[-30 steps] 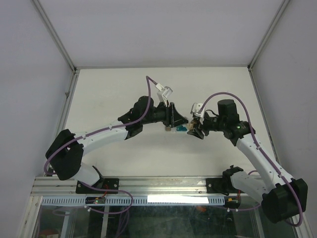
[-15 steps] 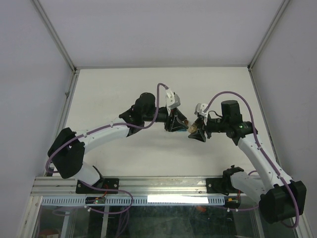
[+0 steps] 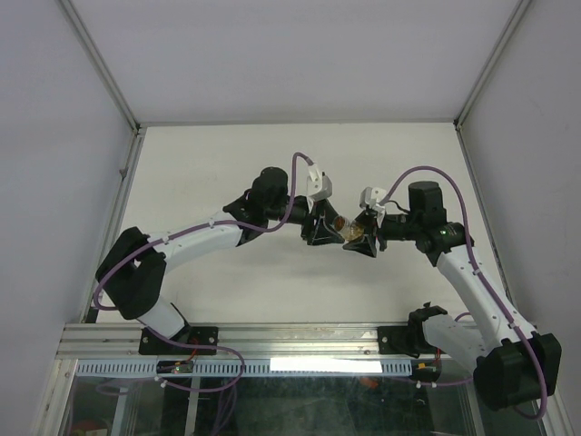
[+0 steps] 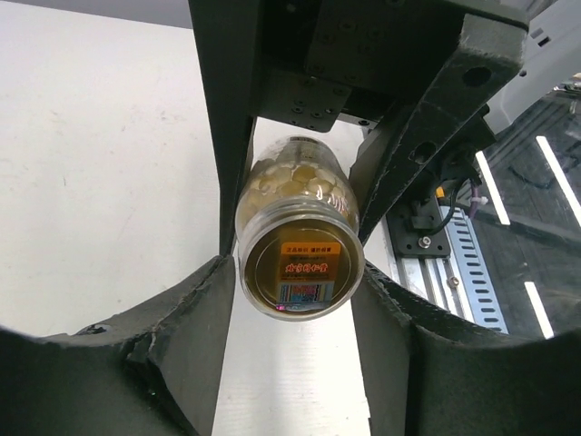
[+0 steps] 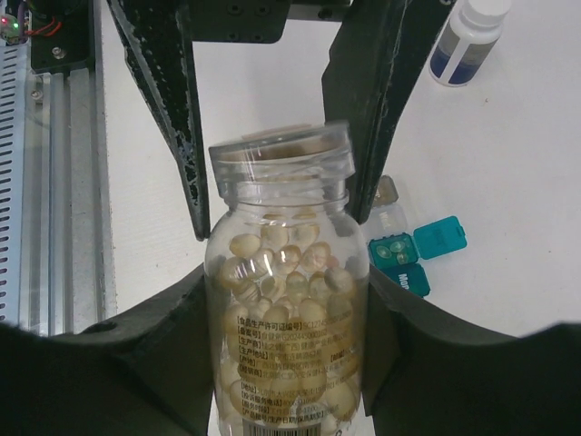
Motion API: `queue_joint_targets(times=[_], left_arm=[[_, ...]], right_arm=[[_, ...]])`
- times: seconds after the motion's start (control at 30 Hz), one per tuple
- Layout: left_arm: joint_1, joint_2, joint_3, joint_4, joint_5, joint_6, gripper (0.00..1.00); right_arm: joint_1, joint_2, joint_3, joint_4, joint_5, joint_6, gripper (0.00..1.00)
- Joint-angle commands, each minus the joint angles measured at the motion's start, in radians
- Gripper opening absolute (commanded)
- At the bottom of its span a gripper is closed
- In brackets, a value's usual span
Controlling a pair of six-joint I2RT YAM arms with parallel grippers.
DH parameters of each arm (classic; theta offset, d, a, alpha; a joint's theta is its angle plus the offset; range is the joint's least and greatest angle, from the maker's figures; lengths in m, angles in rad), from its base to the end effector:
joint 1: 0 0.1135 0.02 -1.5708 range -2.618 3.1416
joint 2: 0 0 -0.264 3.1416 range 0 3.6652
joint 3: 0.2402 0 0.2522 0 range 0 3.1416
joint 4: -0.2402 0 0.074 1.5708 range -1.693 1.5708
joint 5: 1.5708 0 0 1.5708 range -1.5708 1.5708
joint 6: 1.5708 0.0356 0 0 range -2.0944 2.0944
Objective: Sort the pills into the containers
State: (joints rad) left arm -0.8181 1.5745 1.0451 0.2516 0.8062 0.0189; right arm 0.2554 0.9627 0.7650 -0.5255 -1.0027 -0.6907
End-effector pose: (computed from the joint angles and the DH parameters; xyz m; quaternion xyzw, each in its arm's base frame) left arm 0.2257 -0.2785 0.2785 0.5143 0.5748 -0.5040 0.3886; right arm 0.1772 0.0773 0.2792 -0.5401 0.6215 0.3499 0.4467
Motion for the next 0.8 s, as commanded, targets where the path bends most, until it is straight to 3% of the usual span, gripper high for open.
queue_joint_targets(times=[0.0, 0.4, 0.6, 0.77], left_arm=[[-0.003, -0.016, 0.042, 0.036, 0.021, -0.045, 0.56], [-0.003, -0.134, -0.089, 0.156, -0.088, -0.074, 0.97], [0.000, -0.218, -0.178, 0.213, -0.187, -0.128, 0.99], [0.006, -0.342, -0.308, 0.346, -0.353, -0.294, 0.99]], right_arm=[[-0.010, -0.021, 0.049, 0.064, -0.050, -0.013, 0.00], [-0.013, -0.022, 0.049, 0.059, -0.051, -0.019, 0.00], [-0.016, -0.026, 0.050, 0.056, -0.055, -0.022, 0.00], [-0.019, -0.027, 0.048, 0.057, -0.052, -0.021, 0.00]])
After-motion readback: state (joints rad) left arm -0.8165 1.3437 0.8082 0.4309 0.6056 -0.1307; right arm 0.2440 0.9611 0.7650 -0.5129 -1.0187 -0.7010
